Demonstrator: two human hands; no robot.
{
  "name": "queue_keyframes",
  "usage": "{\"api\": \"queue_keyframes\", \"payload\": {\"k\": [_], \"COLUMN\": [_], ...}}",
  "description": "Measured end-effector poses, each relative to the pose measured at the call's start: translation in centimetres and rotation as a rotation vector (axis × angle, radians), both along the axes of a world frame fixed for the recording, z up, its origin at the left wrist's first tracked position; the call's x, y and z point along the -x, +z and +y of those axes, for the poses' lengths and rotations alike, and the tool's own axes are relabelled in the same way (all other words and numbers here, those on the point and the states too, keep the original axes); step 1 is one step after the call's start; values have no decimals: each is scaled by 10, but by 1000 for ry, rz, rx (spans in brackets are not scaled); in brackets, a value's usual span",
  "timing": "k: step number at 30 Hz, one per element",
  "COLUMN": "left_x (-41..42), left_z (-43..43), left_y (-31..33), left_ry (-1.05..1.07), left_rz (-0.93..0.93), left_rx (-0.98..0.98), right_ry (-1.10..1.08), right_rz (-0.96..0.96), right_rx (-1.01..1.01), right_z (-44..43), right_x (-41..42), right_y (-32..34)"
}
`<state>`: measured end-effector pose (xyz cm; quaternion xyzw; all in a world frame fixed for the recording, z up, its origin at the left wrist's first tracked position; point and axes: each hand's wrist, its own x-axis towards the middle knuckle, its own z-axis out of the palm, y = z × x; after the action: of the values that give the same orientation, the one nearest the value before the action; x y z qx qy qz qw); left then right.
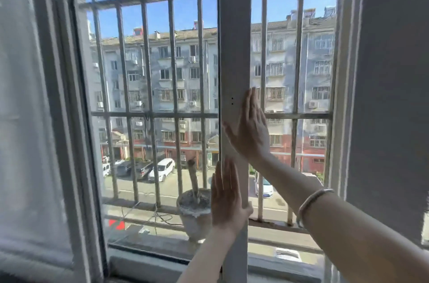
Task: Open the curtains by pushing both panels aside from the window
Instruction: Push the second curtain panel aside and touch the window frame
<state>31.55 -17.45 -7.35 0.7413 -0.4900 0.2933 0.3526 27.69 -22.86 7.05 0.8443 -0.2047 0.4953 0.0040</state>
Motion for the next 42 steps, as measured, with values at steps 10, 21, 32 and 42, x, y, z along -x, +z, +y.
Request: {"api": "queue_keyframes", "payload": {"k": [10,21,32,42], "left_x": [-70,-148,-201,-231], "left_z": [55,93,131,157], "left_y": [9,15,34,64], "left_ry": [274,478,715,842], "left_rz": [-21,94,-65,-254], "left_rx": [-102,-181,-459,-636], "right_ry": [219,394,511,560], "right_rz": [83,254,396,428], "right_rx": [146,206,161,195], "right_z": [25,54,82,99], "right_x": [-73,-144,-210,-254], "right_y": [25,33,39,42]}}
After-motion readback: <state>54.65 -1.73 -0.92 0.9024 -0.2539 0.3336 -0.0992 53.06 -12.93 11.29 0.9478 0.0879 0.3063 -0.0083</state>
